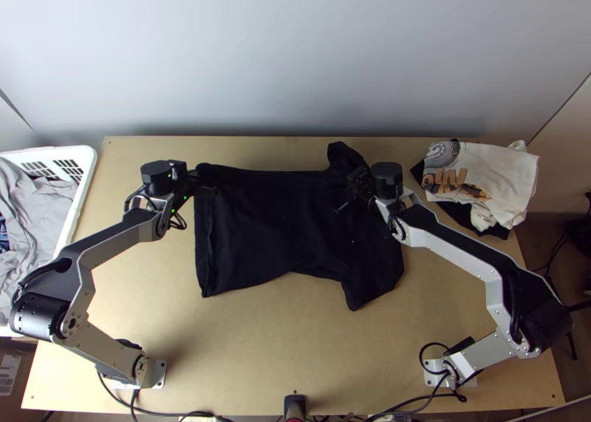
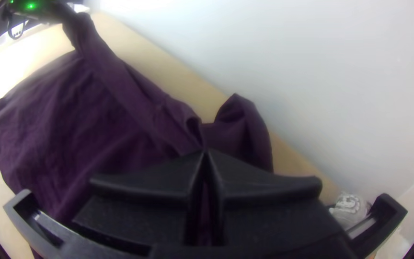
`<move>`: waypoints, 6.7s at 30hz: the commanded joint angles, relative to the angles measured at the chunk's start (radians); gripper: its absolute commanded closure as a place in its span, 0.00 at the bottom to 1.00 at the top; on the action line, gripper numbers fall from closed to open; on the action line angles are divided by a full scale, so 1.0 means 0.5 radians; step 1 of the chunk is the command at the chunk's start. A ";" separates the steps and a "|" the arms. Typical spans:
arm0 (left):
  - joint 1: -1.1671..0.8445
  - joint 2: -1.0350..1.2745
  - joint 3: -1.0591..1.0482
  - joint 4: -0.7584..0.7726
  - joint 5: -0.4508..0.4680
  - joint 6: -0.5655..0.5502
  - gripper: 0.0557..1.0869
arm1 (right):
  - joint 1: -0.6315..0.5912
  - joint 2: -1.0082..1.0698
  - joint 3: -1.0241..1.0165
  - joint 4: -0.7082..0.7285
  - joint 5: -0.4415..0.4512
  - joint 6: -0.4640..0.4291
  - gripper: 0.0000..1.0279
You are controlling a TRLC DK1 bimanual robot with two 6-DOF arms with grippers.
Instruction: Fold the t-shirt
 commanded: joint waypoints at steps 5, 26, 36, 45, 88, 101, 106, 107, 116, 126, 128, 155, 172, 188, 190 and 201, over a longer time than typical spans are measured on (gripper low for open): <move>0.023 -0.112 0.151 -0.033 -0.003 -0.021 0.97 | -0.072 -0.153 0.125 -0.103 0.013 0.146 0.97; -0.274 -1.251 0.532 -0.601 -0.003 0.111 0.97 | -0.029 -1.003 0.781 -0.811 0.166 -0.167 0.97; -0.510 -1.794 0.556 -0.932 -0.003 0.230 0.97 | 0.247 -1.515 0.788 -1.097 0.399 -0.486 0.97; -0.563 -2.008 0.826 -1.272 0.000 0.234 0.97 | 0.284 -1.745 1.015 -1.446 0.424 -0.621 0.97; -0.480 -1.809 0.204 -1.426 0.258 -0.221 0.97 | 0.103 -1.402 0.603 -1.508 0.065 0.050 0.97; -0.225 -0.950 0.047 -0.527 0.215 -0.205 0.97 | -0.382 -0.469 0.640 -0.775 -0.239 0.118 0.97; -0.151 -0.643 0.062 -0.251 0.178 -0.171 0.97 | -0.416 -0.125 0.821 -0.661 -0.239 0.164 0.97; -0.139 -0.582 0.072 -0.202 0.169 -0.162 0.97 | -0.419 -0.067 0.867 -0.655 -0.239 0.170 0.97; -0.041 -0.039 0.228 0.028 0.114 -0.101 0.97 | -0.403 0.396 1.110 -0.578 -0.236 0.188 0.97; 0.048 0.421 0.572 0.068 0.089 -0.092 0.97 | -0.403 0.869 1.343 -0.462 -0.205 0.188 0.97; 0.051 0.495 0.633 0.068 0.086 -0.086 0.97 | -0.400 0.942 1.401 -0.428 -0.178 0.182 0.97; 0.045 1.087 1.170 0.038 0.000 -0.003 0.95 | -0.369 1.537 1.840 -0.256 -0.049 0.121 0.94; 0.048 -0.033 0.587 -0.956 0.356 -0.125 0.06 | -0.428 0.678 1.367 -0.649 -0.110 0.419 0.04; -0.265 -1.140 -0.226 -1.779 0.528 -0.049 0.05 | -0.373 -0.288 0.699 -1.339 -0.257 0.443 0.04; -0.308 -1.177 -0.281 -1.797 0.513 -0.049 0.05 | -0.369 -0.405 0.622 -1.434 -0.279 0.443 0.03; -0.428 -1.195 -0.594 -1.705 0.332 0.028 0.09 | -0.394 -0.935 0.303 -1.707 -0.303 0.452 0.03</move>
